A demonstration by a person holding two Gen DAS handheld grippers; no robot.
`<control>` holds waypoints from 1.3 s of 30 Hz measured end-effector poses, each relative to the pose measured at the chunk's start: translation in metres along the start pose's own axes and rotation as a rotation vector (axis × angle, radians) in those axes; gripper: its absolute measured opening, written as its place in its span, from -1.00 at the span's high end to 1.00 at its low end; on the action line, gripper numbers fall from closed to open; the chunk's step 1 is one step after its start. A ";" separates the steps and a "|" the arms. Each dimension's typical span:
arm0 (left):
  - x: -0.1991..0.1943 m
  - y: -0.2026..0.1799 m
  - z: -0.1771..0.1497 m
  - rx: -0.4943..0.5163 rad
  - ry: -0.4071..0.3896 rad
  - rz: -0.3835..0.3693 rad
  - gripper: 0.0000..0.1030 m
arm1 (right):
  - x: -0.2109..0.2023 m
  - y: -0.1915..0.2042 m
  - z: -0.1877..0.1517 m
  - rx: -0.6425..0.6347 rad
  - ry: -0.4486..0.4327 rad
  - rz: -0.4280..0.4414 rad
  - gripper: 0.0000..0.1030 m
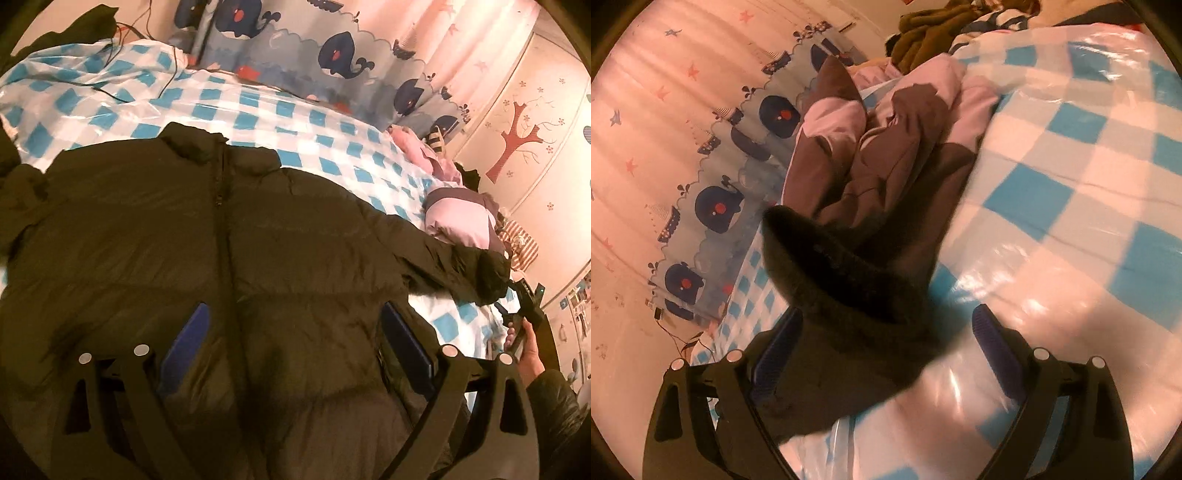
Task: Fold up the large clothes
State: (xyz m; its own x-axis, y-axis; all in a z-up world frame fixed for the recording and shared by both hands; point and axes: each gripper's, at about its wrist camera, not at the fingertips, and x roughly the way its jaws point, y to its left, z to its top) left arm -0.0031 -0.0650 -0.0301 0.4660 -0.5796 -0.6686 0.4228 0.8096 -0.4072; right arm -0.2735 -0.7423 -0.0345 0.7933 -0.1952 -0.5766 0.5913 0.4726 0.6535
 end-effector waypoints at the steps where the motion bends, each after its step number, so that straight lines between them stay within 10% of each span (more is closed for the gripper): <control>1: 0.007 0.001 0.000 -0.009 -0.002 0.000 -0.74 | 0.005 -0.001 0.003 -0.020 0.001 0.009 -0.73; 3: 0.013 0.008 0.000 -0.036 -0.001 -0.001 -0.74 | 0.012 0.006 0.001 -0.076 0.009 0.038 -0.48; 6: 0.016 0.023 -0.003 -0.081 0.004 -0.013 -0.74 | 0.023 0.020 0.003 -0.111 0.049 0.057 0.69; 8: 0.016 0.031 -0.004 -0.105 0.005 -0.010 -0.74 | 0.015 0.033 0.000 -0.131 0.042 0.072 0.78; 16: -0.011 0.055 0.006 -0.184 -0.048 -0.033 -0.74 | -0.019 0.132 -0.004 -0.119 -0.023 0.314 0.80; 25: -0.061 0.094 0.012 -0.259 -0.105 -0.028 -0.75 | -0.018 0.357 -0.057 -0.261 0.018 0.567 0.80; 39: -0.123 0.146 0.013 -0.321 -0.158 0.046 -0.76 | -0.013 0.535 -0.165 -0.416 0.106 0.678 0.80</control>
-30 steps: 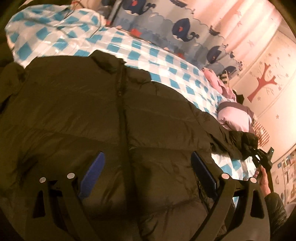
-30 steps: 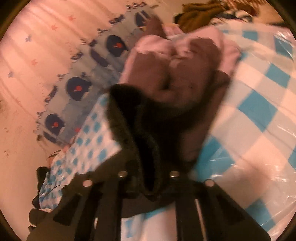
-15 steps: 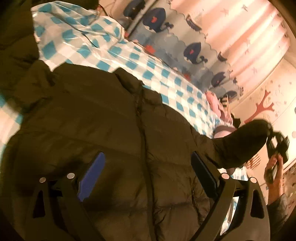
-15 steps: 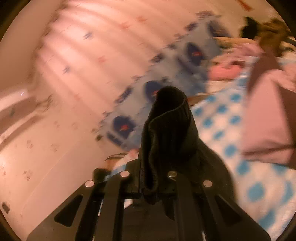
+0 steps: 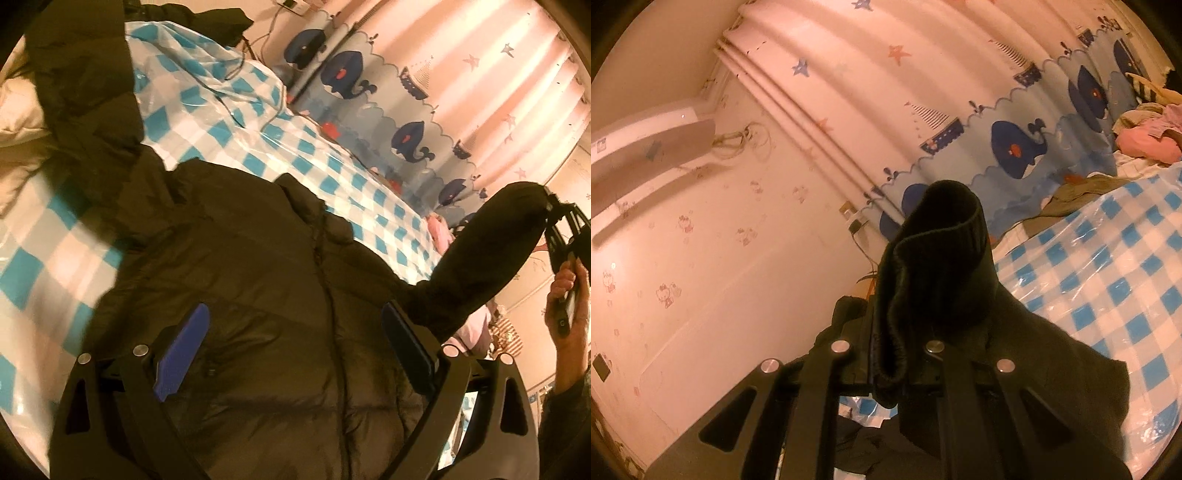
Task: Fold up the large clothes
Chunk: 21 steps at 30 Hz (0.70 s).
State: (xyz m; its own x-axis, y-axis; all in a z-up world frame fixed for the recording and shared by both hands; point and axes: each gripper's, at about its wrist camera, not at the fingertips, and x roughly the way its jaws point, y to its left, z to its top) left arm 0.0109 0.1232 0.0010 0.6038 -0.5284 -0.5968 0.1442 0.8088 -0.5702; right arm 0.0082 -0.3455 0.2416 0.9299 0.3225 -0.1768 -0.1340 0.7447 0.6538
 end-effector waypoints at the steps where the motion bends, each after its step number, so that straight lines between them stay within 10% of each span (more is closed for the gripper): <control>1: -0.002 0.003 0.001 -0.005 0.000 0.010 -0.76 | 0.002 0.002 -0.002 -0.002 0.004 -0.004 0.80; 21: -0.019 0.028 0.008 -0.070 0.016 0.043 -0.76 | 0.133 0.034 -0.110 -0.185 0.254 -0.142 0.80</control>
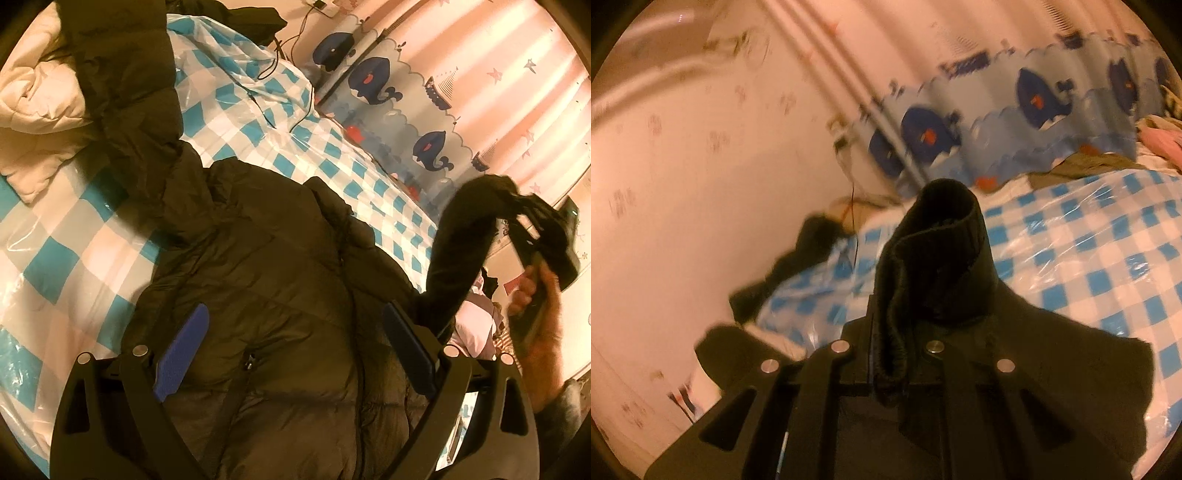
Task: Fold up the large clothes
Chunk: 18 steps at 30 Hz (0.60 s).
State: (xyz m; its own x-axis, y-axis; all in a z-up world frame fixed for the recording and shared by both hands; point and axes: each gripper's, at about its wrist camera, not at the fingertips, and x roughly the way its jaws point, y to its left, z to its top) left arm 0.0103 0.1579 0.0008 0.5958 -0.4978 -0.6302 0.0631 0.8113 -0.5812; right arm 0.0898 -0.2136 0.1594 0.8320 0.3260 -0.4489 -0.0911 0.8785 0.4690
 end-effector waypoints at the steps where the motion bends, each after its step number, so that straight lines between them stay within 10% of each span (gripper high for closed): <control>1: -0.001 0.001 0.001 -0.001 0.001 0.000 -0.76 | 0.015 0.006 -0.007 -0.015 0.025 -0.004 0.80; 16: -0.009 0.022 0.005 -0.025 0.030 0.021 -0.77 | 0.199 0.031 -0.149 -0.220 0.387 -0.178 0.73; 18: -0.008 0.024 0.006 -0.027 0.036 0.025 -0.77 | 0.214 0.028 -0.164 -0.224 0.437 -0.180 0.29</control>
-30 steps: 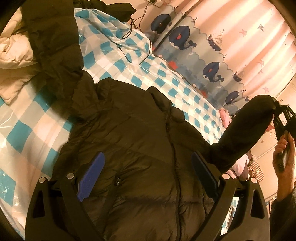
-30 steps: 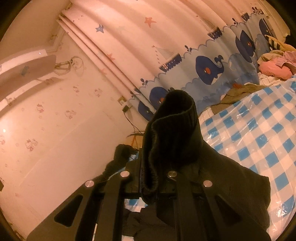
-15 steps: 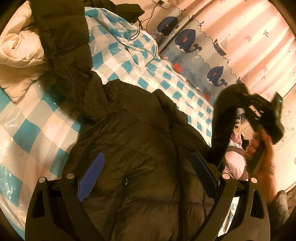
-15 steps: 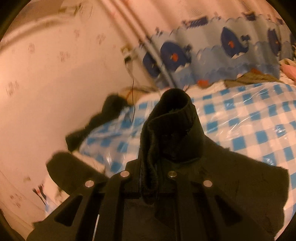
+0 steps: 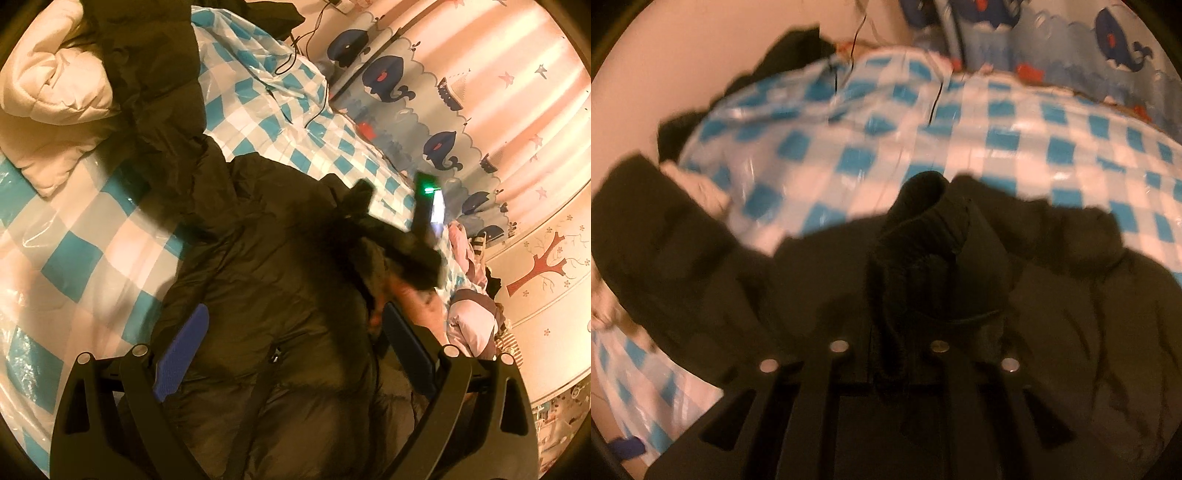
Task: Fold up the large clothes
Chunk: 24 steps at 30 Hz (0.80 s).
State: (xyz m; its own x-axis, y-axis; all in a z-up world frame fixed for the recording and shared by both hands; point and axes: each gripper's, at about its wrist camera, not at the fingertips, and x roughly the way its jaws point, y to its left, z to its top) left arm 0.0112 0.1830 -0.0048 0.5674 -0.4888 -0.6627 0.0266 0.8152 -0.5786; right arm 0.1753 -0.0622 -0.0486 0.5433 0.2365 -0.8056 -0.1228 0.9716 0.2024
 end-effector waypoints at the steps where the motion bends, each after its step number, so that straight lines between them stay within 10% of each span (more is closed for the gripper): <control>1: 0.001 0.001 0.000 0.000 0.005 0.001 -0.77 | 0.009 0.000 -0.003 0.007 0.034 0.027 0.03; 2: 0.001 0.001 0.000 0.001 0.008 0.003 -0.77 | 0.021 0.001 -0.009 0.018 0.086 0.082 -0.33; 9: 0.003 0.006 -0.002 -0.003 0.021 0.020 -0.77 | -0.019 0.001 -0.009 0.054 -0.094 0.236 -0.37; 13: 0.005 0.012 -0.002 -0.011 0.030 0.030 -0.77 | -0.035 -0.043 0.006 0.240 -0.195 0.158 -0.49; 20: 0.011 0.009 -0.003 -0.005 0.050 0.028 -0.77 | 0.039 -0.034 -0.008 0.183 0.103 0.167 -0.65; 24: 0.014 0.005 -0.006 0.016 0.063 0.030 -0.77 | 0.028 -0.011 -0.017 0.058 0.098 0.193 -0.64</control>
State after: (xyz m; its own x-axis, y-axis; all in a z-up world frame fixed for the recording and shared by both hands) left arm 0.0146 0.1784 -0.0195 0.5149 -0.4820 -0.7089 0.0232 0.8345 -0.5505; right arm 0.1777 -0.0662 -0.0834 0.4305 0.4205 -0.7987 -0.1671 0.9067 0.3873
